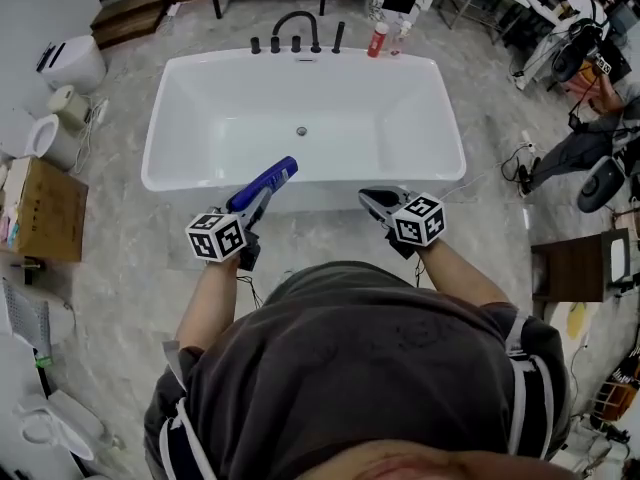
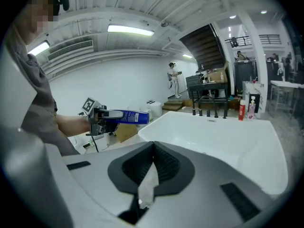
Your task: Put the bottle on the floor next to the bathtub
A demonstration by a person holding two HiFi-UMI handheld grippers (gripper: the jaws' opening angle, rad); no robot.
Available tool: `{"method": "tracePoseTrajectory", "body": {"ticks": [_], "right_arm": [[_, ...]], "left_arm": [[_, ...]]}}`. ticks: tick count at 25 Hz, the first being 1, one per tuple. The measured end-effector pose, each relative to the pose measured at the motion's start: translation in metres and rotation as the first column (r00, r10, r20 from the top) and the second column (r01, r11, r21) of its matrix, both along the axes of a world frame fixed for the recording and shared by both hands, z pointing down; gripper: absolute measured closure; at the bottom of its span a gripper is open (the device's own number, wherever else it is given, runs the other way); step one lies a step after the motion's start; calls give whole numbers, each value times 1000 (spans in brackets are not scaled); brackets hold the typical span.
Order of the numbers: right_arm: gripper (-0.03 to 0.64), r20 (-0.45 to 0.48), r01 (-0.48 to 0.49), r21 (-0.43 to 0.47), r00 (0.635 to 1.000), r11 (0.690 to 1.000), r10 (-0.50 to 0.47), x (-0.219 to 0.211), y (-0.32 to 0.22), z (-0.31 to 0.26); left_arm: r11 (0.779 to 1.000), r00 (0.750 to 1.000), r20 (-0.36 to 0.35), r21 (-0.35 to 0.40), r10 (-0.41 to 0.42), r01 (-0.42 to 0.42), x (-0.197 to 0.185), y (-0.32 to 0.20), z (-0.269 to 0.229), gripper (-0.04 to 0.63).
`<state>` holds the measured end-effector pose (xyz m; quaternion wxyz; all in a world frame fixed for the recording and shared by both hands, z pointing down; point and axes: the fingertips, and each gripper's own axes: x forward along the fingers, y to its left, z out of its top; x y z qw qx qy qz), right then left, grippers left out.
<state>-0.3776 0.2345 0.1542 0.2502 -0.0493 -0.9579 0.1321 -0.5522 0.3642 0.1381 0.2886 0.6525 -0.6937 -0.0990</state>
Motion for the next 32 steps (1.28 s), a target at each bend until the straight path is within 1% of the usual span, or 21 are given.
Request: {"method": "tracePoseTrajectory", "body": {"ticks": [3, 6, 8, 10, 11, 13, 15, 17, 19, 21, 25, 27, 29, 32], "right_arm": [[624, -13, -48, 16, 999, 999, 49, 4, -2, 0], [624, 0, -100, 17, 995, 995, 100, 14, -16, 2], [624, 10, -132, 15, 991, 991, 132, 25, -35, 2], [624, 19, -172, 11, 985, 985, 172, 35, -58, 3], [624, 24, -204, 4, 979, 979, 204, 43, -68, 6], [624, 31, -276, -24, 961, 961, 276, 70, -85, 23], [624, 27, -323, -42, 946, 945, 324, 117, -111, 50], [624, 5, -350, -43, 936, 936, 351, 174, -142, 84], [624, -19, -371, -40, 928, 928, 371, 224, -177, 115], [624, -39, -398, -40, 917, 917, 396, 268, -209, 143], [624, -57, -478, -58, 878, 877, 475, 352, -261, 200], [624, -64, -524, -53, 851, 850, 520, 392, -293, 234], [624, -75, -565, -37, 824, 824, 562, 429, -323, 271], [624, -90, -609, -23, 791, 793, 605, 470, -352, 330]], "left_arm": [[997, 996, 42, -24, 80, -79, -2, -11, 8, 459], [984, 982, 86, -68, 169, -163, 8, -43, 14, 459], [968, 964, 116, -107, 238, -226, 25, -73, 16, 459], [943, 934, 162, -155, 320, -296, 45, -105, 16, 459], [923, 911, 187, -188, 368, -334, 56, -120, 18, 459], [875, 855, 229, -268, 465, -404, 87, -151, 30, 459], [829, 804, 256, -337, 537, -447, 135, -191, 54, 459], [790, 766, 261, -392, 587, -471, 190, -234, 84, 459], [756, 741, 249, -434, 623, -490, 239, -279, 113, 459], [714, 708, 236, -477, 665, -512, 284, -321, 142, 459], [609, 620, 206, -566, 757, -556, 367, -389, 212, 459], [561, 589, 179, -602, 788, -568, 405, -422, 254, 459], [519, 560, 160, -636, 813, -571, 441, -452, 300, 459], [450, 503, 147, -695, 852, -561, 483, -484, 375, 459]]}}
